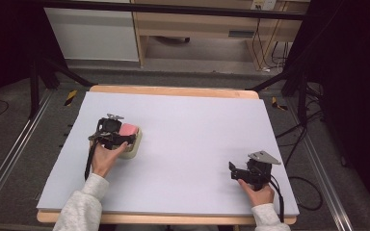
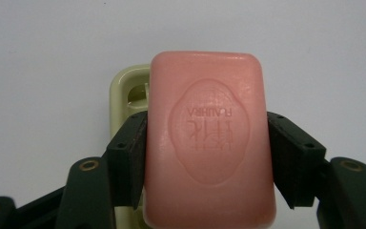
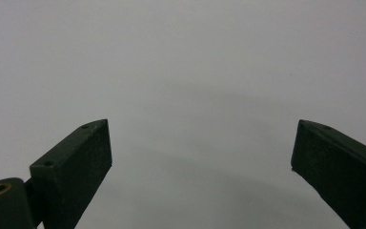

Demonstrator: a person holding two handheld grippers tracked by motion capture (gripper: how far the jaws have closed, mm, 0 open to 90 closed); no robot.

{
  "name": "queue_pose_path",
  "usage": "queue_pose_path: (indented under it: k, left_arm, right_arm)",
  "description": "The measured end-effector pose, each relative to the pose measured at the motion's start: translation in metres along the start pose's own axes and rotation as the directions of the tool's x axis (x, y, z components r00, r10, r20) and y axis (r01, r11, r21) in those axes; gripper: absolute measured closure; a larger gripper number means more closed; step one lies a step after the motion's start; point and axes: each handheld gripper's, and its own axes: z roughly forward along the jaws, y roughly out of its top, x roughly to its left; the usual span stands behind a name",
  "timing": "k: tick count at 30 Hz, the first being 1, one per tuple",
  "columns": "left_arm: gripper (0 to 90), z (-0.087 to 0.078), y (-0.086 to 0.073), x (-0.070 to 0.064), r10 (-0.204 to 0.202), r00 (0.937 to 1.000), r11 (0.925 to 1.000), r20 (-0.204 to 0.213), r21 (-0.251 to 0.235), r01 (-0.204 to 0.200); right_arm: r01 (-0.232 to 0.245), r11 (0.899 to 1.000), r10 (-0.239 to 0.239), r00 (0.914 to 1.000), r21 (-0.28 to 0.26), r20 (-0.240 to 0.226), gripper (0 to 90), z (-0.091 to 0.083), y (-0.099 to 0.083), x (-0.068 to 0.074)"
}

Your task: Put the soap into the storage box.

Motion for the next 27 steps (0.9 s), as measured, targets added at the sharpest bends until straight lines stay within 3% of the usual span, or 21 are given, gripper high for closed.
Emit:
queue_pose_path:
  k: [27]
  left_arm:
    - [37.1,0.02,-0.01,0.003,-0.003,0.9995,0.9994,-0.033,0.034,0.004]
  right_arm:
    - [0.003,1.0,-0.003,1.0,0.003,0.002,6.5,0.0,0.0,0.001]
